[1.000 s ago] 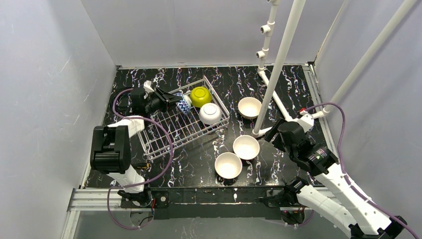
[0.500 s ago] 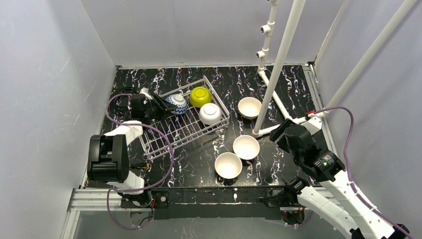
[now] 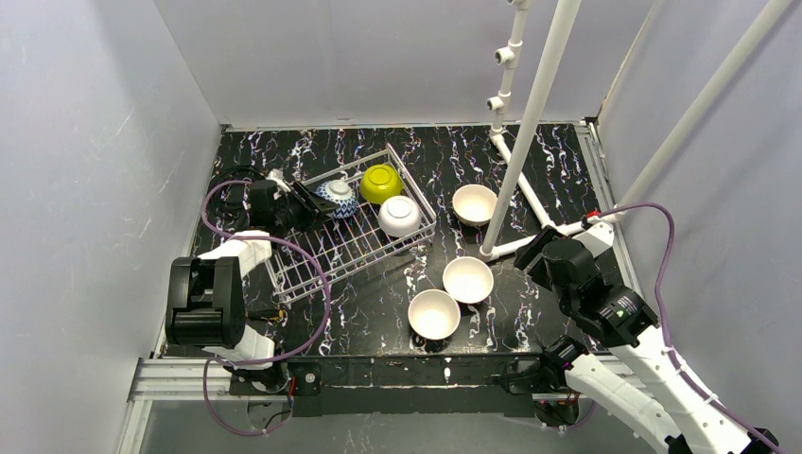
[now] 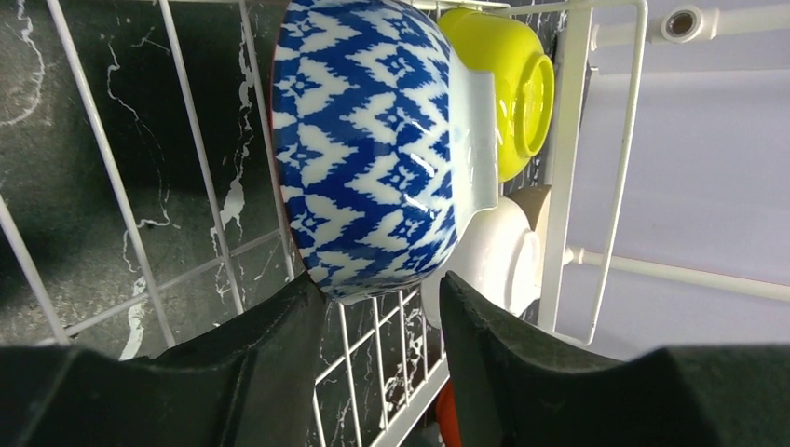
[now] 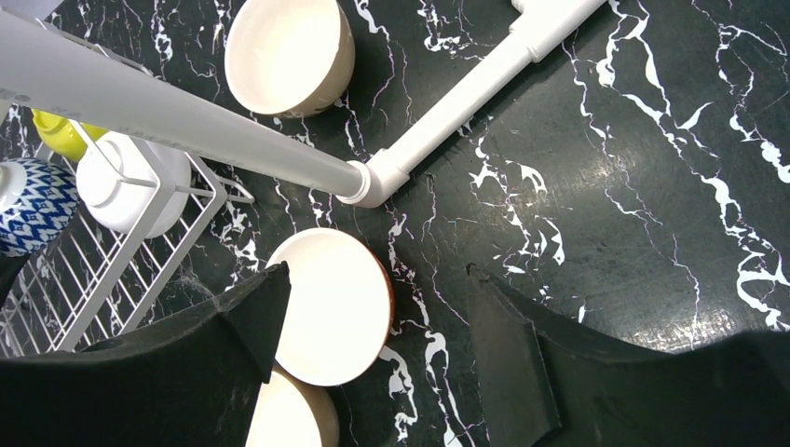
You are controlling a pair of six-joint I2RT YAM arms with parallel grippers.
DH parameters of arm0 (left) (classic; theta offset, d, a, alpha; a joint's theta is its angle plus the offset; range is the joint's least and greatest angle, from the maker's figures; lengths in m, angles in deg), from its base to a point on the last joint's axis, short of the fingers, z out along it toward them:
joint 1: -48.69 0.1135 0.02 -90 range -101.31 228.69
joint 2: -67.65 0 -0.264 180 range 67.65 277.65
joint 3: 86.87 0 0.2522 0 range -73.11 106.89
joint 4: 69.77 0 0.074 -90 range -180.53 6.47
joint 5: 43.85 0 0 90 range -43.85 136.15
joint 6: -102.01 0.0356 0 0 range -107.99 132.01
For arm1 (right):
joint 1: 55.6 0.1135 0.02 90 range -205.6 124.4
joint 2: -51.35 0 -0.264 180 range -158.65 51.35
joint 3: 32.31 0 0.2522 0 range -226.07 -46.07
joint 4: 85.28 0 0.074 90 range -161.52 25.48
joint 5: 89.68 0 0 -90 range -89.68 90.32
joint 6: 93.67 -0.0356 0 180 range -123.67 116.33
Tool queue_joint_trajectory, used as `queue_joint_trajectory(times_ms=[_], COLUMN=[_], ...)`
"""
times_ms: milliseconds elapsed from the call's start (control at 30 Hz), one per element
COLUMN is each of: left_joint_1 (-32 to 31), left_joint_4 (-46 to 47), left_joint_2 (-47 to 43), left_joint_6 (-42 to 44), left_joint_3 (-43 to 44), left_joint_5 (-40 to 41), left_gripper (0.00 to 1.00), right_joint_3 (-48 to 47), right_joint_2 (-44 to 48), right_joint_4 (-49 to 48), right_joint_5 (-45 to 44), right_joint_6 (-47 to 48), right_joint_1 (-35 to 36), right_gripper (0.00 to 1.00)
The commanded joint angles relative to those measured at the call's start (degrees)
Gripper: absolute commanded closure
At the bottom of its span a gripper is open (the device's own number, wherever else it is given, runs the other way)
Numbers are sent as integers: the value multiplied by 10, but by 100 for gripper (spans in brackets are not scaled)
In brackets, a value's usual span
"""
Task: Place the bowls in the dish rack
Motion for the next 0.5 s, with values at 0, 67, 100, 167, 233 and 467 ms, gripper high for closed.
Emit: queue_joint_trajectory(times_ms=[0,67,100,167,233,467], left_joint_1=[2,-3,-6,-11,-15,-42], left_joint_4=[3,11,15,19,23,31], left_joint_2=[-24,-29,-31,-35,-33,-7], left_joint_6=[-36,-51,-56,-62,-67,-66], left_joint_3=[-17,-23,-26,-31,-32,-14], left_joint_5=[-35,-33,-28,-17,-18,-60], left_gripper=[55,55,55,54,53,47], right_joint_3=[0,3,5,6,6,8], right_joint_2=[10,11,10,9,8,14], right_joint_4=[3,-3,-5,-8,-8,-3], right_joint_5=[-23,-20,-19,-16,-14,-17], right_joint_6=[5,5,6,6,8,10], right_joint_1=[1,1,1,1,1,1], right_gripper=[22,22,22,22,22,22])
